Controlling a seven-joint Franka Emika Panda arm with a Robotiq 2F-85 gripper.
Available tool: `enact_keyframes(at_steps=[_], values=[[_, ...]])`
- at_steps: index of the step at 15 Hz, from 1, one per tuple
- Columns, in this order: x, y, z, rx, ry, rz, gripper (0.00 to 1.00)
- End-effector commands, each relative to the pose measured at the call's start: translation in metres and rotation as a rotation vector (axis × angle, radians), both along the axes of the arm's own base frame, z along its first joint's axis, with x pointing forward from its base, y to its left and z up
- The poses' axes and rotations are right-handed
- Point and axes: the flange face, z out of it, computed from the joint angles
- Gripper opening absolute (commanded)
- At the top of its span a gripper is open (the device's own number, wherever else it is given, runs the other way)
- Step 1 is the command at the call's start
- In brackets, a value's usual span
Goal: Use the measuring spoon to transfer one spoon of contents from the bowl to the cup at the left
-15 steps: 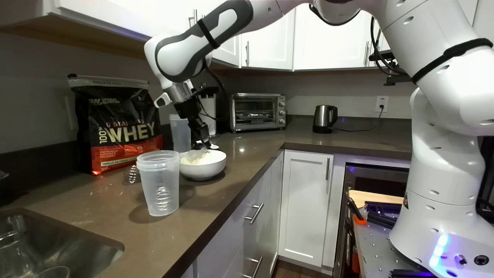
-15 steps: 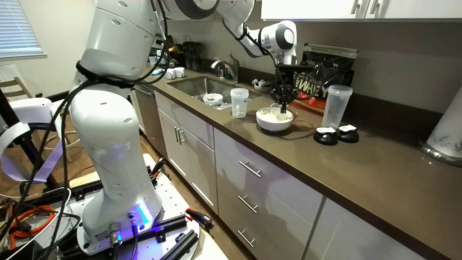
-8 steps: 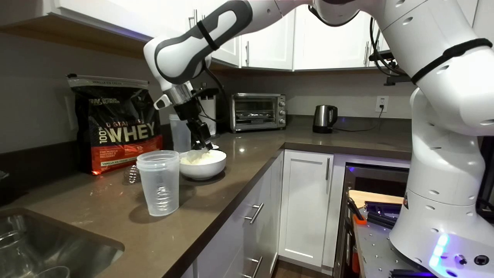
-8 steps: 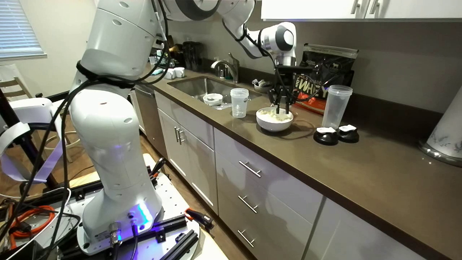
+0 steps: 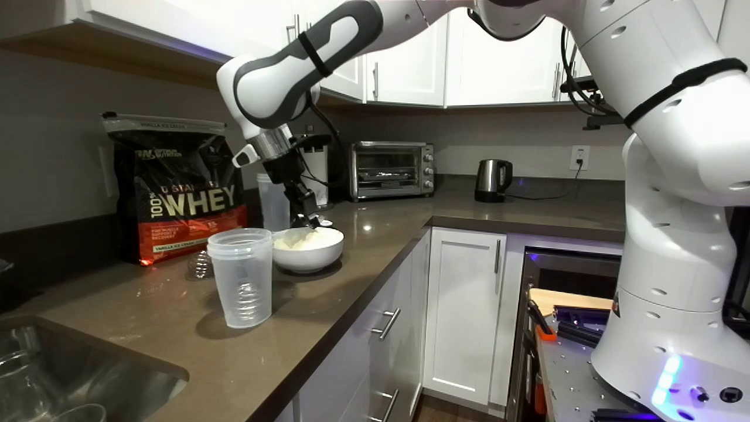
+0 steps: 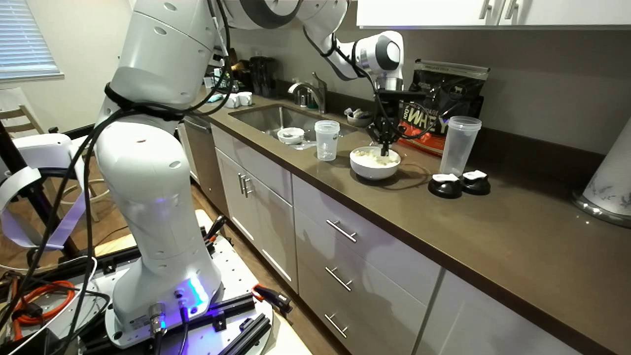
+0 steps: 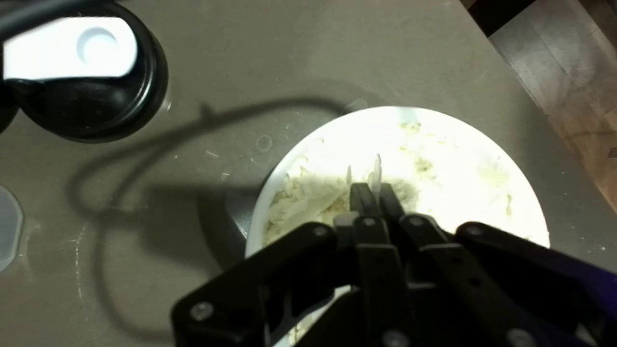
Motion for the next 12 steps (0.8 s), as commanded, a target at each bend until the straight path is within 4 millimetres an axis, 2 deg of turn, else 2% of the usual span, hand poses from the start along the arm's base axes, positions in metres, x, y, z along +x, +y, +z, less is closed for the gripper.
enact_keyframes(at_steps=[1, 8, 12], values=[[0.000, -0.003, 0.009, 0.012, 0.025, -0.001, 0.01], [-0.009, -0.003, 0.045, 0.009, -0.014, -0.007, 0.01], [-0.008, -0.002, 0.052, 0.001, -0.055, -0.018, 0.01]])
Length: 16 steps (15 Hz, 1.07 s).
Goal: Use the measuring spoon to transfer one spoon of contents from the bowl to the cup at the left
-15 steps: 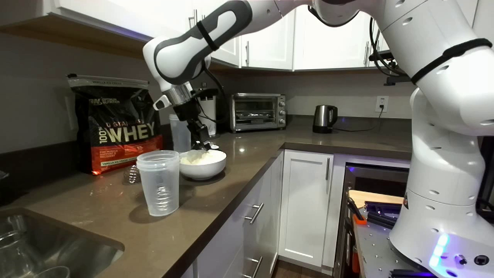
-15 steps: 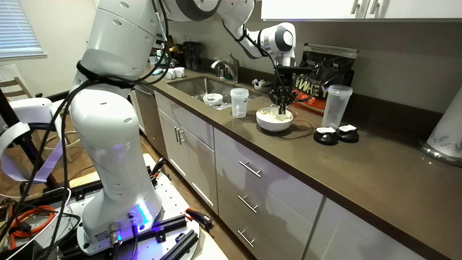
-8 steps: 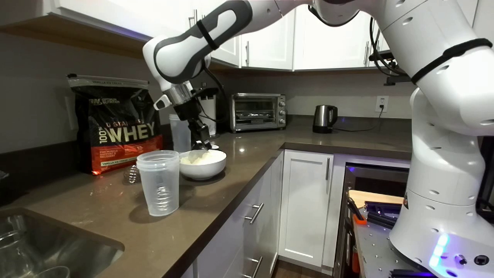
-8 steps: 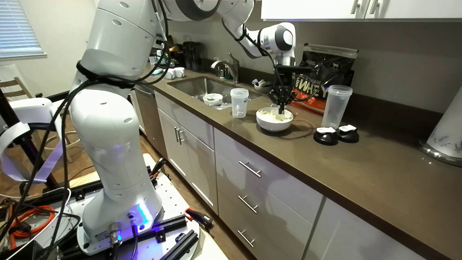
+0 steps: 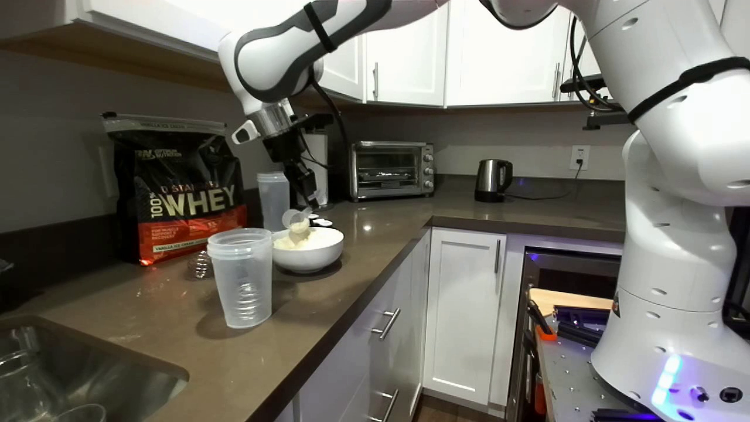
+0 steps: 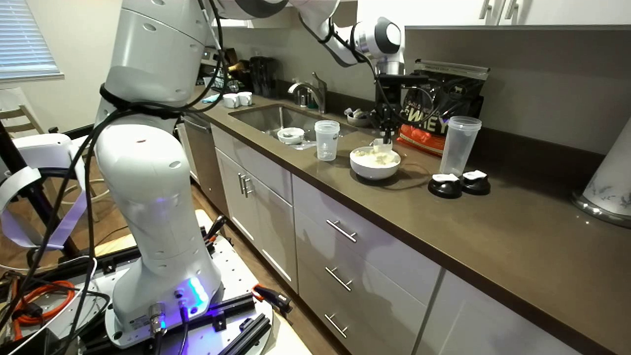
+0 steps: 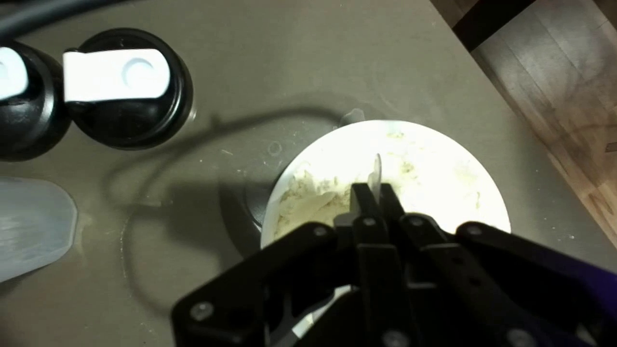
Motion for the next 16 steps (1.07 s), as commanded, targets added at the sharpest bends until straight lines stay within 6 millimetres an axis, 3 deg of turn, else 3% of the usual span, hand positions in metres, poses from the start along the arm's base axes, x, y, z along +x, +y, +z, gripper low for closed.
enact_keyframes(at_steps=[1, 9, 16], values=[[-0.003, 0.000, 0.006, 0.004, -0.023, -0.012, 0.01], [0.000, 0.018, -0.023, -0.047, -0.219, 0.024, 0.01], [-0.013, 0.020, -0.046, -0.133, -0.334, 0.099, 0.01]])
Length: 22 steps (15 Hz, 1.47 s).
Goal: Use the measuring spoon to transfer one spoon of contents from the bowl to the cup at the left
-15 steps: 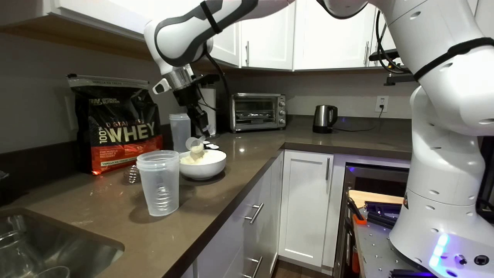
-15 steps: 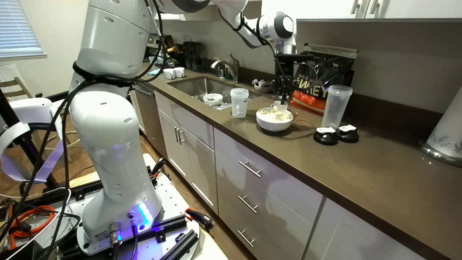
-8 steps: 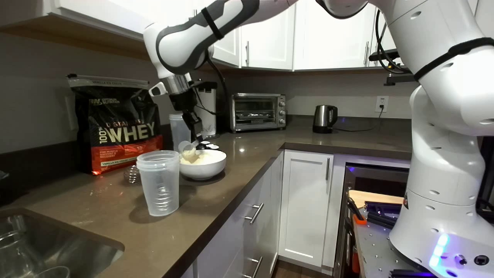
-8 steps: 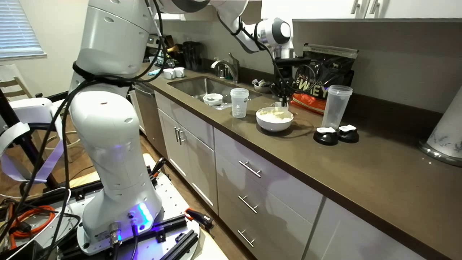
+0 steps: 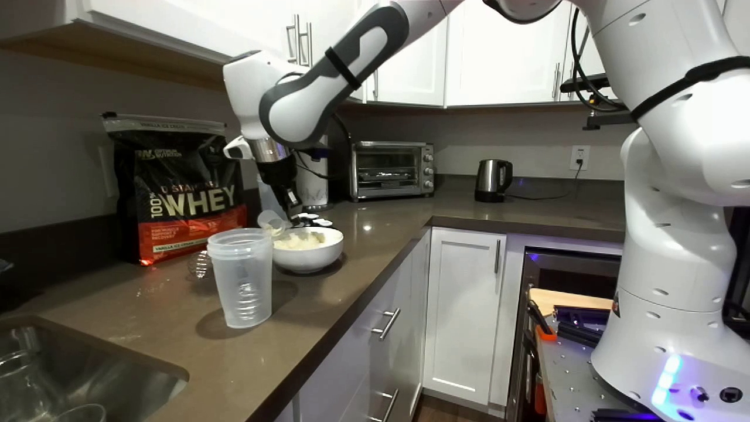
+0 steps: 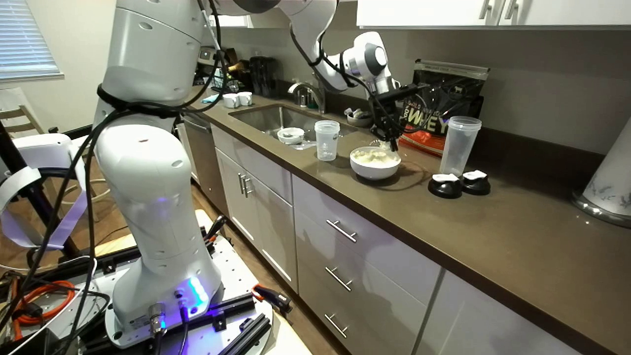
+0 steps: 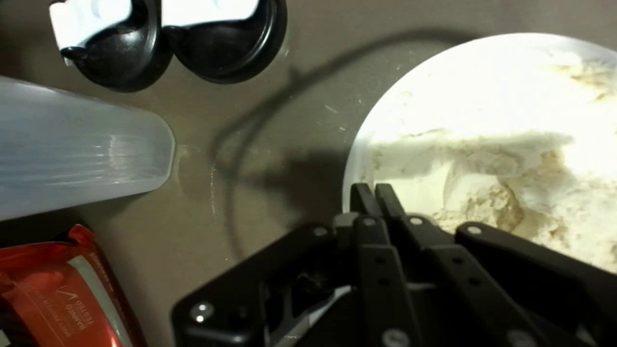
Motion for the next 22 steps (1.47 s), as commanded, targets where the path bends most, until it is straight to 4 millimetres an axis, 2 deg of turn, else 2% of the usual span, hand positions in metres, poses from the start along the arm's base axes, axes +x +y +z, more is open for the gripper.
enact_keyframes(at_steps=[1, 12, 22], values=[[-0.016, -0.003, -0.002, -0.030, -0.035, 0.005, 0.01], [-0.024, -0.012, 0.027, -0.044, -0.058, -0.011, 0.01], [-0.040, -0.018, 0.029, -0.158, 0.010, -0.025, 0.01]])
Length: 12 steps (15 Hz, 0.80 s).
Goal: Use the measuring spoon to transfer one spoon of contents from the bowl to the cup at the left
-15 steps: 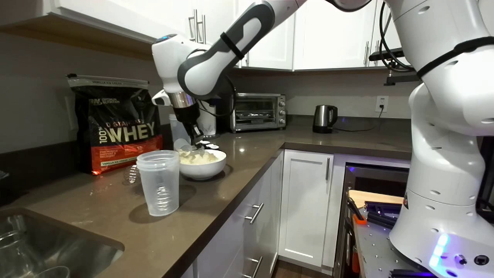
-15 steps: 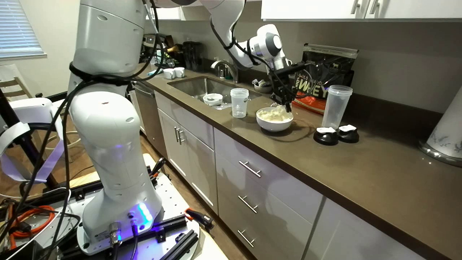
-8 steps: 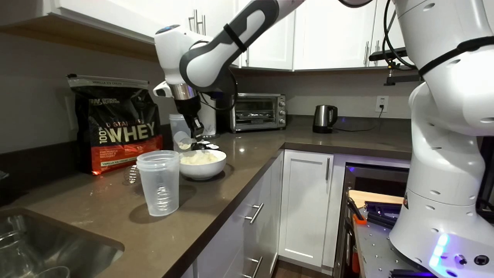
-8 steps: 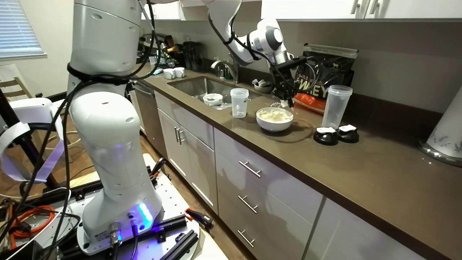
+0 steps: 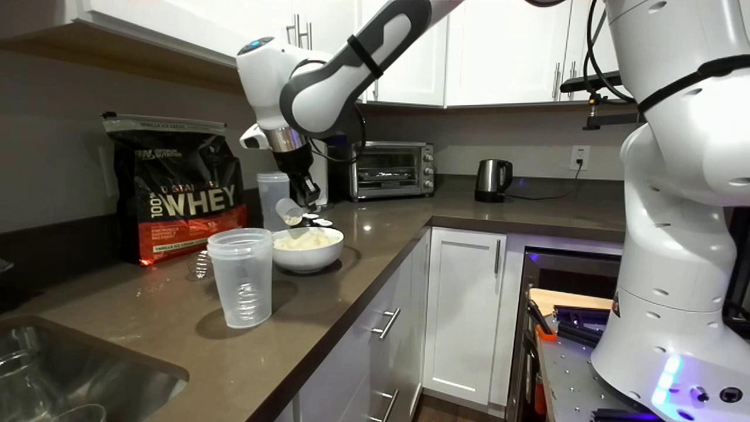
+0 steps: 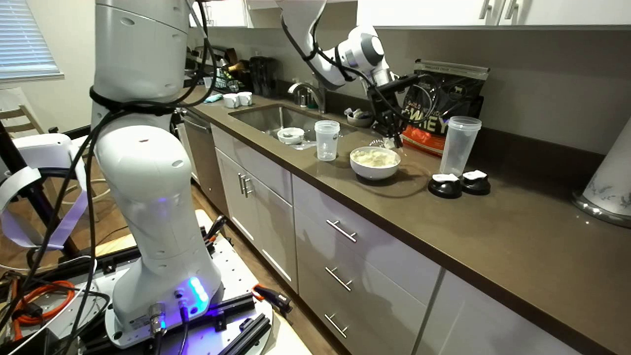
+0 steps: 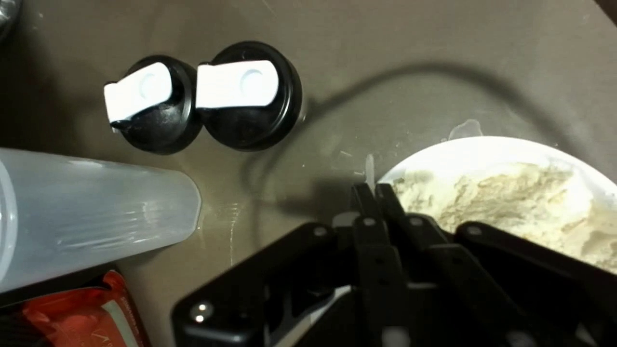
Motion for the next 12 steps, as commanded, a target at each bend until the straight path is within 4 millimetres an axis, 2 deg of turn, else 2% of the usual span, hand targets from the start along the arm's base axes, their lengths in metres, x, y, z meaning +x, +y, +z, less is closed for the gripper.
enact_keyframes(at_steps=[1, 2, 3, 5, 12], values=[[-0.013, -0.001, 0.006, -0.063, 0.013, -0.024, 0.08], [-0.014, -0.001, 0.005, -0.069, 0.020, -0.026, 0.16], [-0.014, -0.001, 0.005, -0.071, 0.028, -0.026, 0.03], [-0.016, 0.001, 0.006, -0.067, 0.040, -0.027, 0.00], [-0.016, 0.009, 0.006, -0.057, 0.048, -0.017, 0.01]])
